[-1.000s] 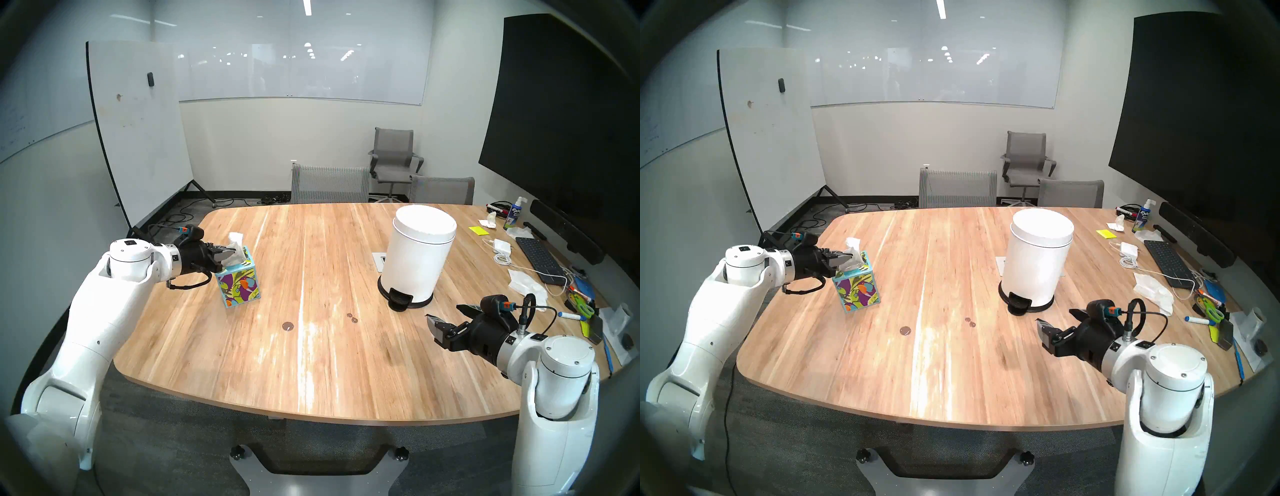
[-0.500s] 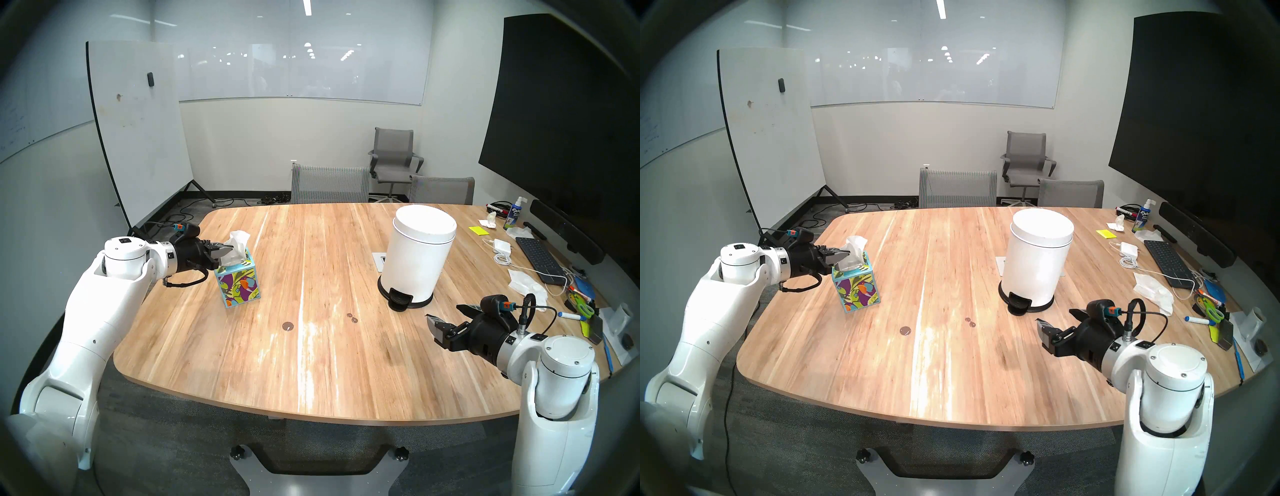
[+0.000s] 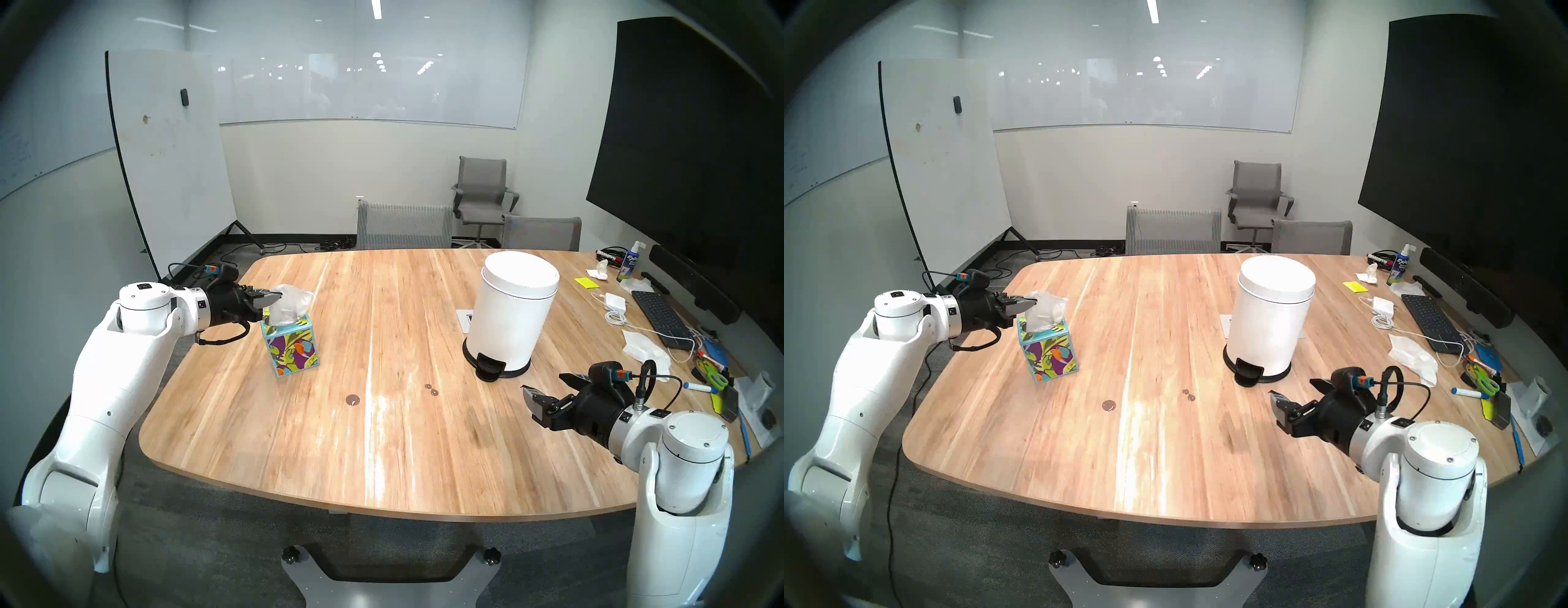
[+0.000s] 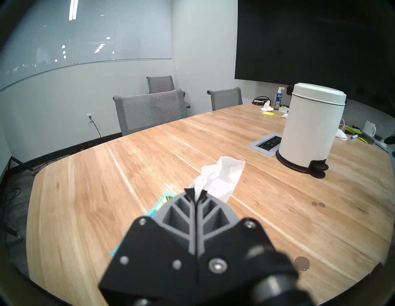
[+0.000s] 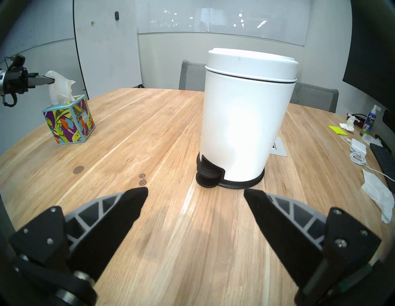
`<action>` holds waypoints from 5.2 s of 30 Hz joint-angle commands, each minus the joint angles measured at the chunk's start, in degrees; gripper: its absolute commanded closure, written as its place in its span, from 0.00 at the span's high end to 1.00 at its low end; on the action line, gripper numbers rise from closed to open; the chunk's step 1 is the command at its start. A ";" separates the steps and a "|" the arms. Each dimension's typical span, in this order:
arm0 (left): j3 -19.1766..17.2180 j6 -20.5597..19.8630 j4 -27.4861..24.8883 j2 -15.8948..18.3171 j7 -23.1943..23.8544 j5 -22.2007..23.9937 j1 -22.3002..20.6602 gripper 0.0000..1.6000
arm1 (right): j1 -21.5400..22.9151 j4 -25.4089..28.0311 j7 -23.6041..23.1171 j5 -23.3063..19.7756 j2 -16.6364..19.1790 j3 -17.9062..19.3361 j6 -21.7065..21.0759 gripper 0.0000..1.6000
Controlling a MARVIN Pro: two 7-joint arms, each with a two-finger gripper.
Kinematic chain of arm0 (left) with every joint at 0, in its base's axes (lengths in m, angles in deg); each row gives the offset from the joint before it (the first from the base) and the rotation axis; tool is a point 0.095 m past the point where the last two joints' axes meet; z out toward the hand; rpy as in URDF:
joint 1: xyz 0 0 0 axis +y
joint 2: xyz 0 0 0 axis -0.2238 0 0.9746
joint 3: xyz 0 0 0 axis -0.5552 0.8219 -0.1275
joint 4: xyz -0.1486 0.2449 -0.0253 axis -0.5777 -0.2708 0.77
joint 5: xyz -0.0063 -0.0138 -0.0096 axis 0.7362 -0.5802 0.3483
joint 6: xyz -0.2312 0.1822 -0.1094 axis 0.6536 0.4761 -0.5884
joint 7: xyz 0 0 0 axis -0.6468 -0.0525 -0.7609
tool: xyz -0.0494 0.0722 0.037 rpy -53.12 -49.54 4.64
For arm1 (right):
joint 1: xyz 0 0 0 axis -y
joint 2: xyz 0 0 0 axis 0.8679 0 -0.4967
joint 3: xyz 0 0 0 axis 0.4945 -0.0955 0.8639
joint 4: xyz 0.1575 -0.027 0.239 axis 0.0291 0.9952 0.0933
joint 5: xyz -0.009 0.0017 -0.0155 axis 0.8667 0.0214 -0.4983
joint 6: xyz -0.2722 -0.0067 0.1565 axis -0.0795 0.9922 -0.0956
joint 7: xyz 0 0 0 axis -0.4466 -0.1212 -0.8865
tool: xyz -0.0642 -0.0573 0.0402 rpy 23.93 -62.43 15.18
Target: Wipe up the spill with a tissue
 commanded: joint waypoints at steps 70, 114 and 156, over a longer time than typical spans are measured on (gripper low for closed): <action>-16.45 -28.52 -27.82 2.40 5.59 12.29 -1.41 0.00 | 0.07 1.01 0.00 -0.04 0.03 0.13 0.03 1.00; -10.53 -22.89 -33.46 -1.29 1.44 6.80 14.73 0.00 | 0.06 1.03 0.00 -0.04 0.03 0.13 0.02 1.00; -3.91 -17.27 -30.63 -3.48 1.09 0.51 21.69 0.00 | 0.06 1.04 0.00 -0.04 0.03 0.13 0.02 1.00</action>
